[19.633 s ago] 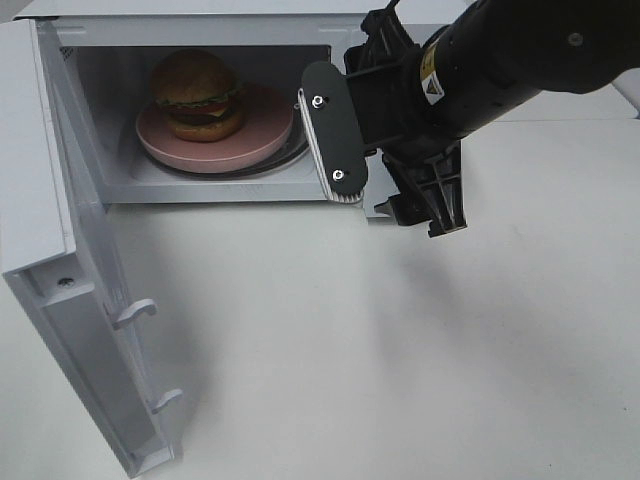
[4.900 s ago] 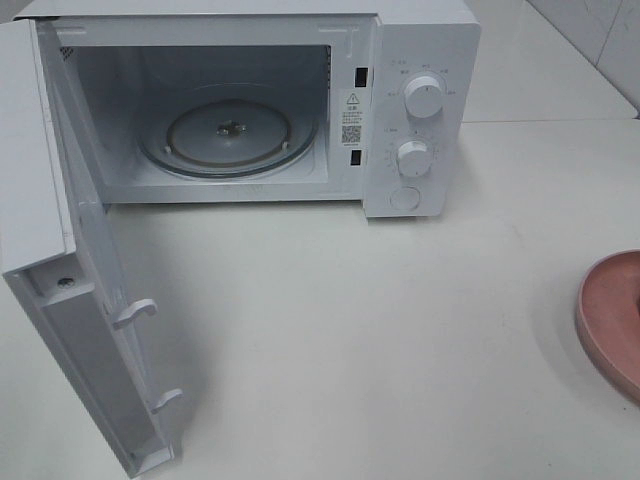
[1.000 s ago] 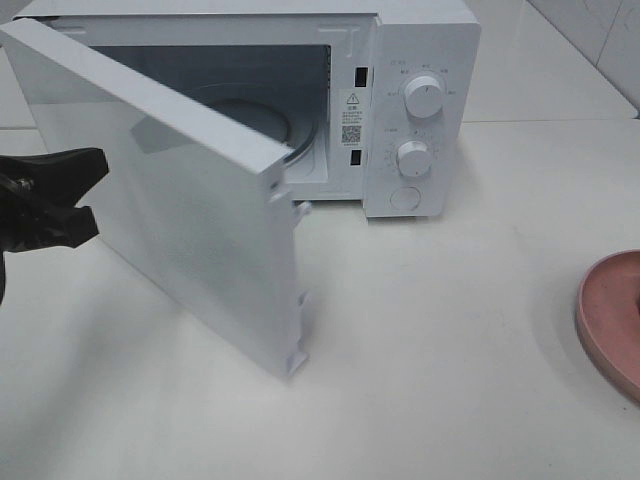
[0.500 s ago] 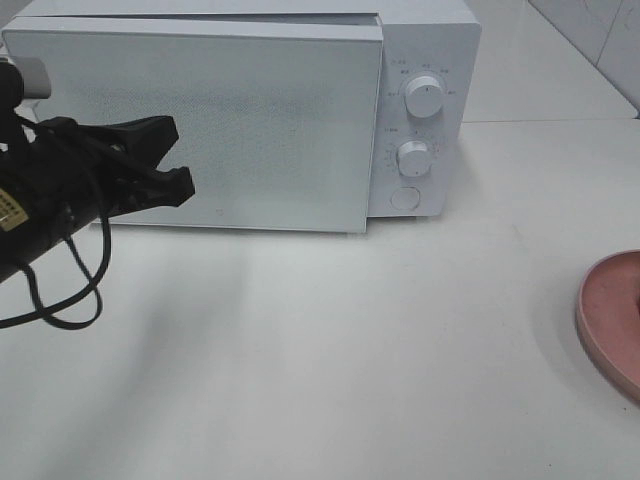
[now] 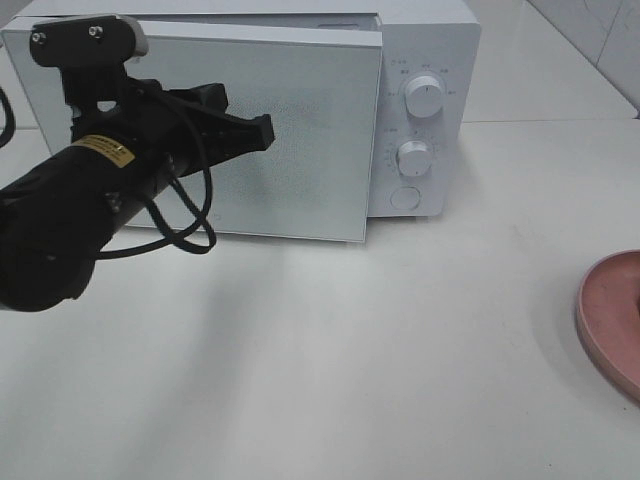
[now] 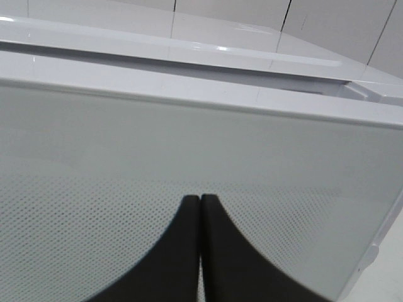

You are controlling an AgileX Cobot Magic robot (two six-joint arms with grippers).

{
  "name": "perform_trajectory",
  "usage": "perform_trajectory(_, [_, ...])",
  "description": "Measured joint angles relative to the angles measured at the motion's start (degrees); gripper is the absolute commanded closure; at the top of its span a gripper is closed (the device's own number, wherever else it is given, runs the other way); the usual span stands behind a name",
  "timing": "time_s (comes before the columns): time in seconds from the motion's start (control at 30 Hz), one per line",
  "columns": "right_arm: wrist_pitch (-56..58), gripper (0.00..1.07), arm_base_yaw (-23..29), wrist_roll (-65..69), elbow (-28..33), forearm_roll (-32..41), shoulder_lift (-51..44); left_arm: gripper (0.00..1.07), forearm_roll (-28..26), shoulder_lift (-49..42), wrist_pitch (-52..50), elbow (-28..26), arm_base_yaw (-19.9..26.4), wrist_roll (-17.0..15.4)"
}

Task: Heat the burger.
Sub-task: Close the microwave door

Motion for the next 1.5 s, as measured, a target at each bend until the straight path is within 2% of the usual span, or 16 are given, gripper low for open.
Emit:
perform_trajectory(0.23, [0.0,0.34,0.0,0.0,0.0,0.0,0.0,1.07,-1.09,4.98,3.21,-7.28,-0.63,0.29])
perform_trajectory(0.67, [0.0,0.34,0.0,0.0,0.0,0.0,0.0,1.07,-1.38,12.09,5.96,-16.79,-1.15,1.09])
perform_trajectory(0.8, [0.0,0.34,0.0,0.0,0.0,0.0,0.0,1.07,-1.03,13.29,7.1,-18.28,-1.49,1.43])
perform_trajectory(1.03, [0.0,0.34,0.0,0.0,0.0,0.0,0.0,1.07,-2.18,15.53,9.4,-22.23,-1.55,4.98])
perform_trajectory(1.37, [0.0,0.34,0.0,0.0,0.0,0.0,0.0,1.07,-0.8,16.27,12.66,-24.29,-0.34,5.39])
perform_trajectory(1.5, [0.0,0.34,0.0,0.0,0.0,0.0,0.0,1.07,-1.03,15.3,17.19,-24.64,-0.4,5.61])
